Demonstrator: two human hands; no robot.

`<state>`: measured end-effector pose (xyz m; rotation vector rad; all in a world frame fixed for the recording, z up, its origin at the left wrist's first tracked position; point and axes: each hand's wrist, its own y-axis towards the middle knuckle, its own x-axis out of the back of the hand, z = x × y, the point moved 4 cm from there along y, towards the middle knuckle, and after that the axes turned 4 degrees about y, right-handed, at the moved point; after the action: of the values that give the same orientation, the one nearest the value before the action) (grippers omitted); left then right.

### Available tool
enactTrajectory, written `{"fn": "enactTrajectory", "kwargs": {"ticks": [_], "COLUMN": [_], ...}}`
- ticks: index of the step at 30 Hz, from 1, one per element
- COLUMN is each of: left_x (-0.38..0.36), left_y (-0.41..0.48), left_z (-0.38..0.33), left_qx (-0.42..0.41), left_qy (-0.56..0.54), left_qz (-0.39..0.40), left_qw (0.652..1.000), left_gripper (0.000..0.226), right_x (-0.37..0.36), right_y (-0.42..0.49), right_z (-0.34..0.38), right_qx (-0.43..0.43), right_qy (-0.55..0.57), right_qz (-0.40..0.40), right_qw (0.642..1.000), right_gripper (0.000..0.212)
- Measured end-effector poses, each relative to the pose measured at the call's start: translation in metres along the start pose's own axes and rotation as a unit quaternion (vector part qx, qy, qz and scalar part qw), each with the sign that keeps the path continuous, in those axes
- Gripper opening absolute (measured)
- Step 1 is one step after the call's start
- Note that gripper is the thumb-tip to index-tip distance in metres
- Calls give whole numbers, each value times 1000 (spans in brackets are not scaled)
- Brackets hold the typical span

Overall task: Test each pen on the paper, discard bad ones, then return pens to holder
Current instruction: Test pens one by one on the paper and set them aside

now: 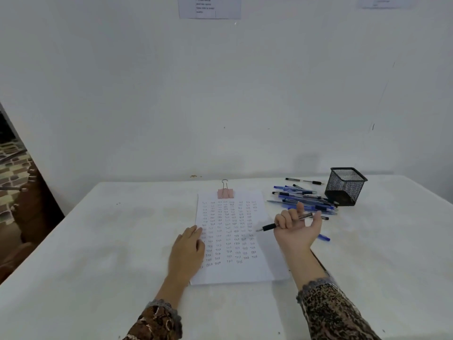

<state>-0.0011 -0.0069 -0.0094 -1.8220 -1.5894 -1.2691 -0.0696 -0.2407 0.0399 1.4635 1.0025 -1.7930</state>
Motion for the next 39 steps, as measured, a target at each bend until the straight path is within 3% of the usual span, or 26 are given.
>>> {"fn": "enactTrajectory", "kwargs": {"ticks": [2, 4, 12, 18, 21, 27, 30, 34, 36, 39], "left_x": [0, 0, -2, -5, -5, -7, -6, -6, -5, -7], "left_y": [0, 1, 1, 4, 3, 3, 4, 5, 6, 8], "left_z": [1, 0, 3, 5, 5, 7, 7, 5, 5, 4], "left_qx": [-2, -10, -15, -22, -14, -8, 1, -4, -3, -13], "left_qy": [1, 8, 18, 20, 11, 15, 13, 14, 18, 48], "left_qz": [-1, -9, -5, -18, -25, -28, -25, -29, -25, 10], "left_qw": [1000, 1000, 1000, 999, 1000, 999, 1000, 999, 1000, 999], "left_gripper": [41, 41, 51, 41, 62, 63, 62, 47, 57, 85], "right_x": [1, 6, 28, 26, 24, 15, 8, 4, 7, 13], "right_y": [4, 9, 36, 43, 48, 71, 84, 99, 107, 112], "right_z": [-4, -11, -23, -21, -21, -20, -20, -21, -24, -29], "right_qx": [-10, -16, -32, -35, -36, -45, -9, 59, 77, 89], "right_qy": [-5, -30, -96, -70, -110, -192, -363, -539, -572, -591], "right_qz": [2, -15, -77, -79, -60, -37, 0, 63, 55, 59], "right_qw": [1000, 999, 992, 994, 991, 980, 932, 838, 815, 800], "right_gripper": [37, 24, 57, 35, 20, 19, 15, 34, 50, 55]}}
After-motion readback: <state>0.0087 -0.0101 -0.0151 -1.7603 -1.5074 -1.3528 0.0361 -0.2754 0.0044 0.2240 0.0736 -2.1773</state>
